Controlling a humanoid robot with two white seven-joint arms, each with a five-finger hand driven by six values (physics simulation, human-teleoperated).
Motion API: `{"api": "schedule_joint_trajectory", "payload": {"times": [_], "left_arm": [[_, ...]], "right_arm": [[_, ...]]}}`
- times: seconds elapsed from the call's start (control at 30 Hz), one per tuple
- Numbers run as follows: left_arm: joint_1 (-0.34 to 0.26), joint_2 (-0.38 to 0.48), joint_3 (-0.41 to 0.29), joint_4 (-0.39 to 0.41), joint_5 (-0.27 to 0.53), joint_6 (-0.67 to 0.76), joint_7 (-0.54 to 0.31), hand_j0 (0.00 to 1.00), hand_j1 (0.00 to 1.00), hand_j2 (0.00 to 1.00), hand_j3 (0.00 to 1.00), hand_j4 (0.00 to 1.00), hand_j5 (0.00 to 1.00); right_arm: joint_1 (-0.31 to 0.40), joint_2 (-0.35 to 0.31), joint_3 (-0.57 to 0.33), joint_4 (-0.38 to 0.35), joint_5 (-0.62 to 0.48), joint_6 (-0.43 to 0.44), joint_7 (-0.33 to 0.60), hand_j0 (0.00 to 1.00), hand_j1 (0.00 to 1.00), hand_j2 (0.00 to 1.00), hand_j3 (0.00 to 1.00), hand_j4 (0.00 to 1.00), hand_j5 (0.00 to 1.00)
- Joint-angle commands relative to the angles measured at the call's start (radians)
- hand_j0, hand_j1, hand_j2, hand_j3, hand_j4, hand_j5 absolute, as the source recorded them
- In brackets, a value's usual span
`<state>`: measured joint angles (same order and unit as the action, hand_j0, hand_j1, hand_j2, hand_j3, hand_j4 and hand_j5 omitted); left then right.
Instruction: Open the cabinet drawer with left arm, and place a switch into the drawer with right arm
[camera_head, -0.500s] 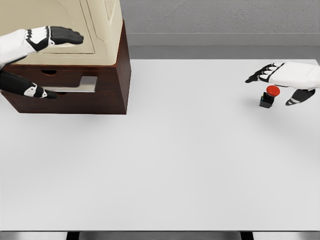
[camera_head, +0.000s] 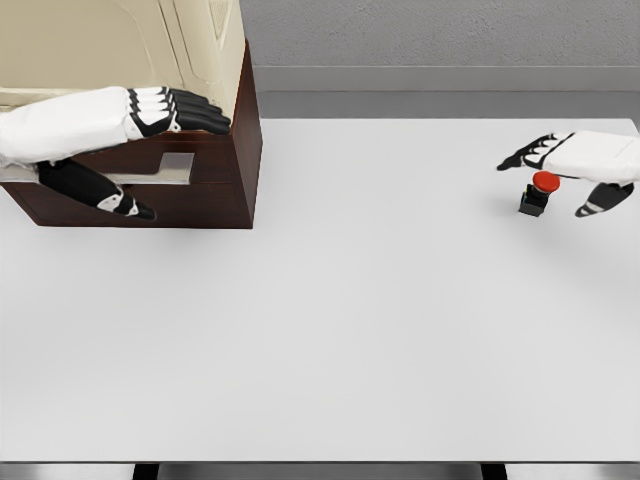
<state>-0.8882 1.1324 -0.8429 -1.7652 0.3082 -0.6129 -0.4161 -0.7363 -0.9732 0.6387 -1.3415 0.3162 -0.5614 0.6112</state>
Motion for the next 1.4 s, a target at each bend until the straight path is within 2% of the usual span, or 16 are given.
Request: {"api": "schedule_joint_trajectory", "payload": {"times": [0.0, 0.07, 0.17, 0.23, 0.33, 0.4, 0.47, 0.5, 0.63, 0.7, 0.77, 0.9, 1.13, 1.23, 1.27, 1.37], "left_arm": [[0.000, 0.003, -0.044, 0.000, 0.005, 0.002, 0.000, 1.00, 1.00, 1.00, 1.00, 1.00, 1.00], [-0.008, 0.001, -0.044, 0.001, 0.005, 0.002, 0.000, 1.00, 1.00, 1.00, 1.00, 1.00, 1.00], [-0.037, 0.009, -0.047, 0.000, 0.006, 0.002, 0.000, 1.00, 1.00, 1.00, 1.00, 1.00, 1.00], [-0.037, 0.010, -0.047, 0.000, 0.006, 0.002, 0.000, 1.00, 1.00, 1.00, 1.00, 1.00, 1.00], [-0.035, 0.009, -0.050, 0.000, 0.008, 0.002, 0.002, 1.00, 1.00, 1.00, 1.00, 1.00, 1.00], [-0.035, 0.009, -0.050, 0.000, 0.009, 0.002, 0.011, 1.00, 1.00, 1.00, 1.00, 1.00, 1.00], [-0.032, 0.012, -0.059, 0.000, 0.014, 0.002, 0.013, 1.00, 1.00, 1.00, 1.00, 1.00, 1.00], [-0.034, 0.026, -0.081, 0.000, 0.014, 0.002, 0.011, 1.00, 1.00, 1.00, 1.00, 1.00, 1.00], [-0.037, 0.067, -0.081, 0.000, 0.015, 0.002, -0.003, 1.00, 1.00, 1.00, 1.00, 1.00, 1.00], [-0.055, 0.066, -0.081, 0.000, 0.019, 0.002, -0.045, 1.00, 1.00, 1.00, 1.00, 1.00, 1.00], [-0.066, 0.066, -0.081, 0.000, 0.020, 0.002, -0.130, 1.00, 1.00, 1.00, 1.00, 1.00, 1.00], [-0.066, 0.056, -0.079, 0.000, 0.019, 0.002, -0.133, 1.00, 1.00, 1.00, 1.00, 1.00, 1.00], [-0.064, 0.058, -0.076, 0.000, 0.015, 0.002, -0.121, 1.00, 1.00, 1.00, 1.00, 1.00, 1.00], [-0.066, 0.090, -0.073, 0.000, 0.015, 0.002, -0.127, 1.00, 1.00, 1.00, 1.00, 1.00, 1.00], [-0.072, 0.112, -0.070, 0.000, 0.020, 0.002, -0.127, 1.00, 1.00, 1.00, 1.00, 1.00, 1.00], [-0.075, 0.118, -0.071, 0.000, 0.149, 0.002, -0.121, 1.00, 1.00, 1.00, 1.00, 1.00, 1.00]], "right_arm": [[0.000, 0.004, 0.004, 0.042, -0.005, 0.003, 0.000, 1.00, 1.00, 1.00, 1.00, 1.00, 1.00], [-0.002, 0.007, 0.004, 0.047, -0.003, 0.011, 0.000, 1.00, 1.00, 1.00, 1.00, 1.00, 1.00], [-0.009, 0.024, 0.006, 0.104, -0.005, 0.014, 0.000, 1.00, 1.00, 1.00, 1.00, 1.00, 1.00], [-0.011, 0.053, 0.006, 0.137, -0.003, 0.011, 0.000, 1.00, 1.00, 1.00, 1.00, 1.00, 1.00], [-0.023, 0.062, 0.003, 0.157, 0.001, 0.009, 0.000, 1.00, 1.00, 1.00, 1.00, 1.00, 1.00], [-0.041, 0.108, 0.006, 0.212, 0.003, 0.006, 0.000, 1.00, 1.00, 1.00, 1.00, 1.00, 1.00], [-0.043, 0.125, 0.006, 0.222, 0.010, 0.008, 0.000, 1.00, 1.00, 1.00, 1.00, 1.00, 1.00], [-0.046, 0.126, 0.006, 0.229, 0.037, 0.009, 0.000, 1.00, 1.00, 1.00, 1.00, 1.00, 1.00], [-0.055, 0.163, 0.004, 0.274, 0.075, 0.008, 0.000, 1.00, 1.00, 1.00, 1.00, 1.00, 1.00], [-0.057, 0.185, 0.004, 0.292, 0.099, 0.006, 0.000, 1.00, 1.00, 1.00, 1.00, 1.00, 1.00], [-0.058, 0.203, 0.004, 0.323, 0.104, 0.006, 0.000, 1.00, 1.00, 1.00, 1.00, 1.00, 1.00], [-0.078, 0.232, 0.006, 0.380, 0.138, 0.005, 0.000, 1.00, 1.00, 1.00, 1.00, 1.00, 1.00], [-0.087, 0.240, 0.004, 0.403, 0.165, 0.008, 0.000, 1.00, 1.00, 1.00, 1.00, 1.00, 1.00], [-0.100, 0.241, 0.003, 0.423, 0.170, 0.006, 0.000, 0.99, 0.99, 0.99, 0.99, 0.99, 0.99], [-0.100, 0.241, 0.003, 0.424, 0.170, 0.006, 0.000, 0.97, 0.97, 0.97, 0.97, 0.97, 0.97], [-0.100, 0.241, 0.003, 0.424, 0.170, 0.006, 0.000, 0.94, 0.94, 0.94, 0.94, 0.94, 0.94]]}}
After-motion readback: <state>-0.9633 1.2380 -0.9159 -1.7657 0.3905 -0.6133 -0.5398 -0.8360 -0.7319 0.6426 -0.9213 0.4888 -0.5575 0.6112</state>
